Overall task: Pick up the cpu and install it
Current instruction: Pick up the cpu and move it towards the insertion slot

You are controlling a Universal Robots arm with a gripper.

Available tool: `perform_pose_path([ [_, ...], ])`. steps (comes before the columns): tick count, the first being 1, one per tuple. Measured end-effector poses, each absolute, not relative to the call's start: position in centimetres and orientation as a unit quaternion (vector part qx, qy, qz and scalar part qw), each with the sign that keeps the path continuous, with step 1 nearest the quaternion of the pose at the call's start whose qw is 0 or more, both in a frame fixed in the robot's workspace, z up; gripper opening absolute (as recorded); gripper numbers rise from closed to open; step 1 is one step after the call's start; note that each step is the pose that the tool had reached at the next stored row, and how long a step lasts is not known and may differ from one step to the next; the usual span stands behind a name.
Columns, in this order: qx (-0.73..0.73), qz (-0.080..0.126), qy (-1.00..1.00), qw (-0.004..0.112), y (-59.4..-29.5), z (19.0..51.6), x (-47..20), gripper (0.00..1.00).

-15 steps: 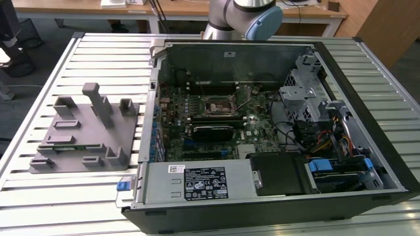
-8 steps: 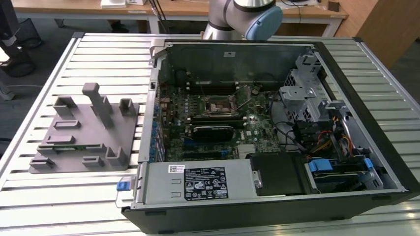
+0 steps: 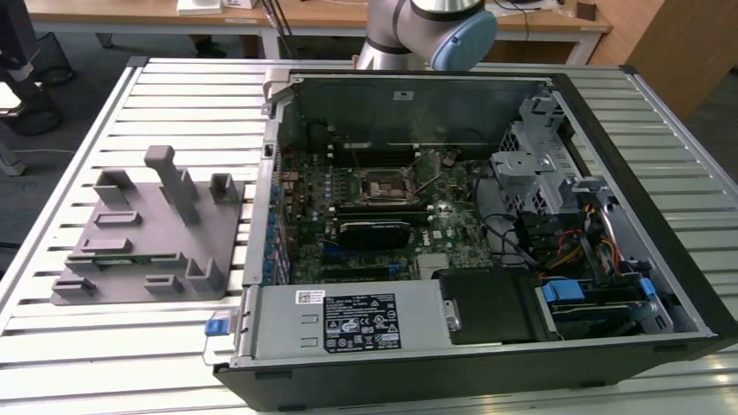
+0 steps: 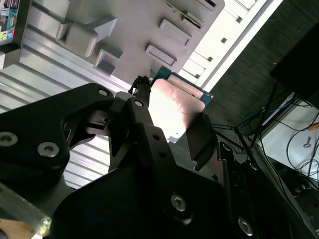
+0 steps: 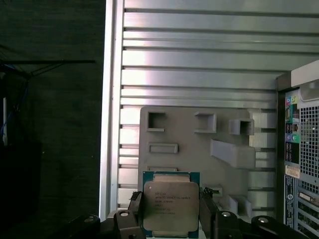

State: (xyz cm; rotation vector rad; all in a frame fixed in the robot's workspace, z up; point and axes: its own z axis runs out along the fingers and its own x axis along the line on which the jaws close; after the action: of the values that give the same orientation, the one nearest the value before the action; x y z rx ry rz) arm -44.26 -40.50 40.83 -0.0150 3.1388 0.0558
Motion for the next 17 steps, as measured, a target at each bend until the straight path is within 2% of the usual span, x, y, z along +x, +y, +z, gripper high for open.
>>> perform_pose_path([
  [17, -0.005, 0.018, 1.000, 0.001, -40.5, 40.8, -42.7, 0.54],
])
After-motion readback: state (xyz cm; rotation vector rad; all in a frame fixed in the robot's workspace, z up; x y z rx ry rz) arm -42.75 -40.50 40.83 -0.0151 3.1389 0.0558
